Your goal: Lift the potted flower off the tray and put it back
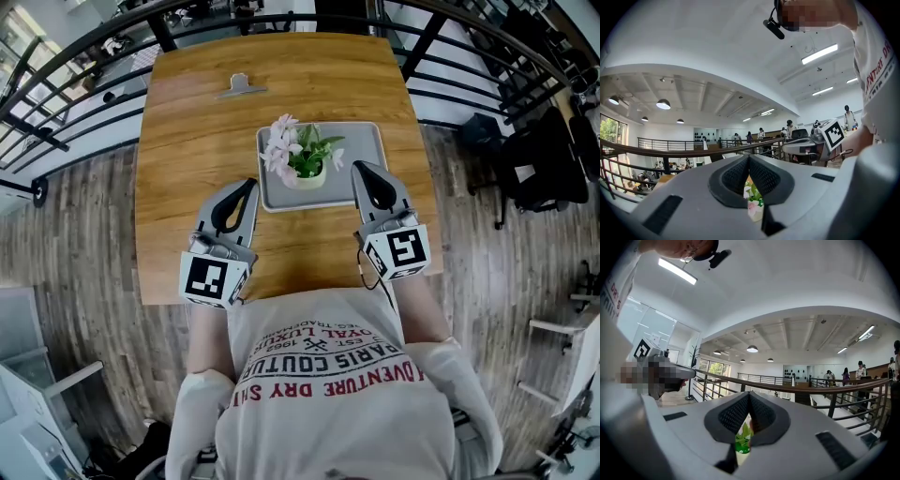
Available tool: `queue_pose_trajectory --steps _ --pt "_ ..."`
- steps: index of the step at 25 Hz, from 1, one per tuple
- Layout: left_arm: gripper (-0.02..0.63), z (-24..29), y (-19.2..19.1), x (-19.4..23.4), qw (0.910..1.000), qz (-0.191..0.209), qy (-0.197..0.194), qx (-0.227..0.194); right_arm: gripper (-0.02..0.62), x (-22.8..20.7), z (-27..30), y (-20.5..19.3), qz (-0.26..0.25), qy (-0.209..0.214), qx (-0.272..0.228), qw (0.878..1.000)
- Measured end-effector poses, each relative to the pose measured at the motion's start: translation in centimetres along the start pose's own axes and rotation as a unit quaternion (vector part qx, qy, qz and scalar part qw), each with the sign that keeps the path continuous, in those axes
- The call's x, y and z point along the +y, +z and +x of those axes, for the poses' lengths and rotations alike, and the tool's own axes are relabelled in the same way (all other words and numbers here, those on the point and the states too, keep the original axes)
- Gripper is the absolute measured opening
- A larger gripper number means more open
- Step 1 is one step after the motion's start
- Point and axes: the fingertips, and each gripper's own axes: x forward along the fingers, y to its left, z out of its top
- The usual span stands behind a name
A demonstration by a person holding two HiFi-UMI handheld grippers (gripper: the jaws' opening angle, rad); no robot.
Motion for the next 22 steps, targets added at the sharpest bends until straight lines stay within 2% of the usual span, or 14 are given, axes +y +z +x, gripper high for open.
queue_pose_trajectory --steps 4,22 --pt "0.014 0.0 -0.2 0.0 1.0000 -0.001 0.004 0.004 0.026 -0.4 -0.2 -0.3 0.017 -0.011 0.002 1.000" --pt "0.014 0.1 -0.9 -0.1 0.9999 0.002 0.005 0.015 0.026 0.1 -0.1 -1.3 0.010 -0.007 0.014 1.000"
